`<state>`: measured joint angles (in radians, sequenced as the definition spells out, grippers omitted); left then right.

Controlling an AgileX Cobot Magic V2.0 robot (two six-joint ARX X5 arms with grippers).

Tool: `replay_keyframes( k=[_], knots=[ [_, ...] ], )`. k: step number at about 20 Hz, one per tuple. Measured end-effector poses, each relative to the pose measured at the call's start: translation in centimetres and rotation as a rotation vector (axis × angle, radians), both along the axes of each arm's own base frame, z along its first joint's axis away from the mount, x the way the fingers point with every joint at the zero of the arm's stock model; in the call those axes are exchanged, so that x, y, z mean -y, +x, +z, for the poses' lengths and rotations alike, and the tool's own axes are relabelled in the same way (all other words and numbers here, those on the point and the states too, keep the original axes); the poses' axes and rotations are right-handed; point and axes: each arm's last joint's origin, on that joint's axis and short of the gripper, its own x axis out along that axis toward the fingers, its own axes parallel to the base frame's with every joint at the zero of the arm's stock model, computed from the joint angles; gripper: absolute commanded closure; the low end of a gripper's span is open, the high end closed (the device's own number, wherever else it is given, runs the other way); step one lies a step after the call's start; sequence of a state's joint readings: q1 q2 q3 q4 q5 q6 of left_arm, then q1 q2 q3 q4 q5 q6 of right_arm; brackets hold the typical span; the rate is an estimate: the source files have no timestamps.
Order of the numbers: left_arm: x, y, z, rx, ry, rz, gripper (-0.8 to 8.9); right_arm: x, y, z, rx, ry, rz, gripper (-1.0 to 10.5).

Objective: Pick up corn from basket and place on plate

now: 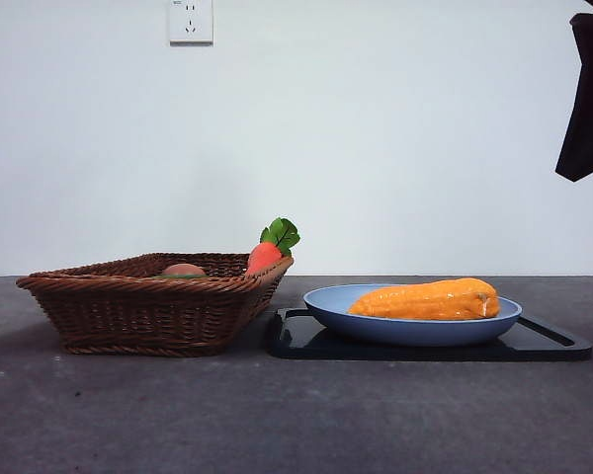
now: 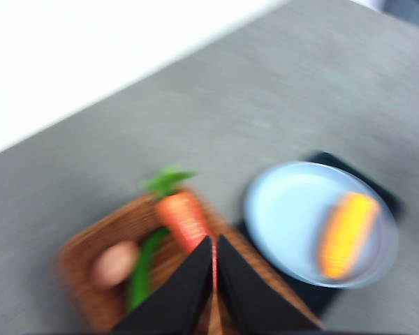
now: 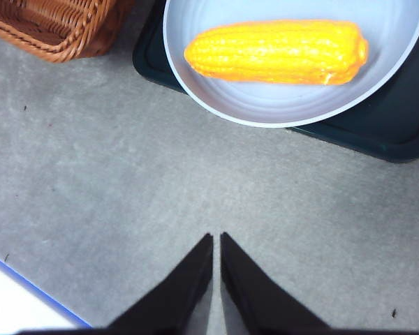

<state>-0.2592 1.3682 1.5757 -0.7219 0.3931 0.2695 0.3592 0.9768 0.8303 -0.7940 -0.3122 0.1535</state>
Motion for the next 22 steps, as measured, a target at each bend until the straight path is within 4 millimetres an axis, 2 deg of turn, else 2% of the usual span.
replay_keyframes(
  k=[3,5,7,9,14,18,20,22],
  knots=[
    [-4.1,-3.9,-2.5,0.077,-0.069,0.157,8.06,0.0,0.0,0.0,0.0,0.0,0.0,9.4],
    [-6.0,-6.9,-4.2,0.142,-0.112,0.244,8.06,0.0,0.0,0.0,0.0,0.0,0.0,9.4],
    [-7.1,-9.6,-6.6,0.22,-0.146,0.312,8.06,0.0,0.0,0.0,0.0,0.0,0.0,9.4],
    [-7.6,-11.4,-9.4,0.255,-0.156,0.366,8.06,0.0,0.0,0.0,0.0,0.0,0.0,9.4],
    [-8.0,-14.3,-16.8,0.284,-0.2,0.498,8.06,0.0,0.0,0.0,0.0,0.0,0.0,9.4],
    [-8.1,-15.6,-21.8,0.254,-0.236,0.546,8.06,0.0,0.0,0.0,0.0,0.0,0.0,9.4],
    [-8.0,-15.9,-23.8,0.226,-0.242,0.553,8.06,0.0,0.0,0.0,0.0,0.0,0.0,9.4],
    [-8.0,-16.1,-24.7,0.222,-0.256,0.558,8.06,0.0,0.0,0.0,0.0,0.0,0.0,9.4]
  ],
)
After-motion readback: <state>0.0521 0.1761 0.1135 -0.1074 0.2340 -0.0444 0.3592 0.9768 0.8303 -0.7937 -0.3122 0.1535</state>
